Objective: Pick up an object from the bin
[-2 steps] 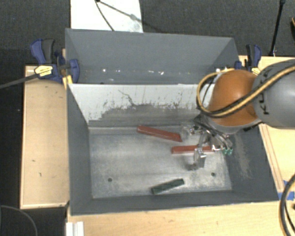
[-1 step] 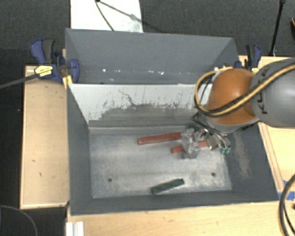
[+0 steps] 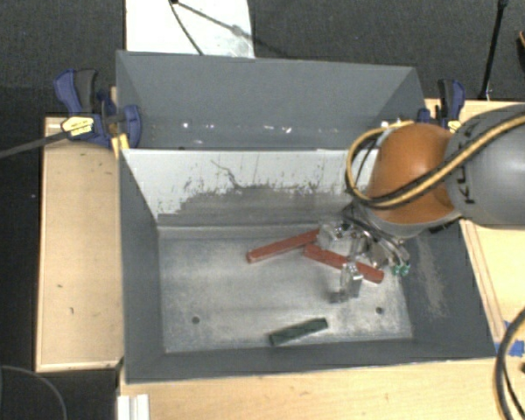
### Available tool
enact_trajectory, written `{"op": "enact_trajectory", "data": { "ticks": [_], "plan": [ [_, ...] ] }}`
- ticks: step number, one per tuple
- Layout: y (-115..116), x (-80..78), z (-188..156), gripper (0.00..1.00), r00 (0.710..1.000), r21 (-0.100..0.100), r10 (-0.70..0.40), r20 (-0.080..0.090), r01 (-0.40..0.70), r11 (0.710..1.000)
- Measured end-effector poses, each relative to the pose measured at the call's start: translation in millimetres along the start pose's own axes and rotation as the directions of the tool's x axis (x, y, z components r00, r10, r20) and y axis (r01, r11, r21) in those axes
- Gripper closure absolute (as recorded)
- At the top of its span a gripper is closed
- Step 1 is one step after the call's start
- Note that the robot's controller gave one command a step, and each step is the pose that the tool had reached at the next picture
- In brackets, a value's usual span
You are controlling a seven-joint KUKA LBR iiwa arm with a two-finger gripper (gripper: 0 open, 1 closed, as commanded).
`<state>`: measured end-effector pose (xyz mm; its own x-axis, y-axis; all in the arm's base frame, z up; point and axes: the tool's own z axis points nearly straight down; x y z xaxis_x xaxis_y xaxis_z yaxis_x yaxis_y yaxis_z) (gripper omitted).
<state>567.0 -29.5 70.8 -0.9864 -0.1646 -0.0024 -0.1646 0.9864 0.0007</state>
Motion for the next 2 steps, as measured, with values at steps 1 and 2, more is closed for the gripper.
{"op": "enact_trajectory", "data": {
  "ticks": [1,2],
  "plan": [
    [-0.2,-0.6,-1.1,1.00,1.000,0.000,0.004,0.002,-0.004,1.000],
    [0.0,0.0,0.0,0.00,1.000,0.000,0.007,-0.001,-0.007,1.000]
  ]
}}
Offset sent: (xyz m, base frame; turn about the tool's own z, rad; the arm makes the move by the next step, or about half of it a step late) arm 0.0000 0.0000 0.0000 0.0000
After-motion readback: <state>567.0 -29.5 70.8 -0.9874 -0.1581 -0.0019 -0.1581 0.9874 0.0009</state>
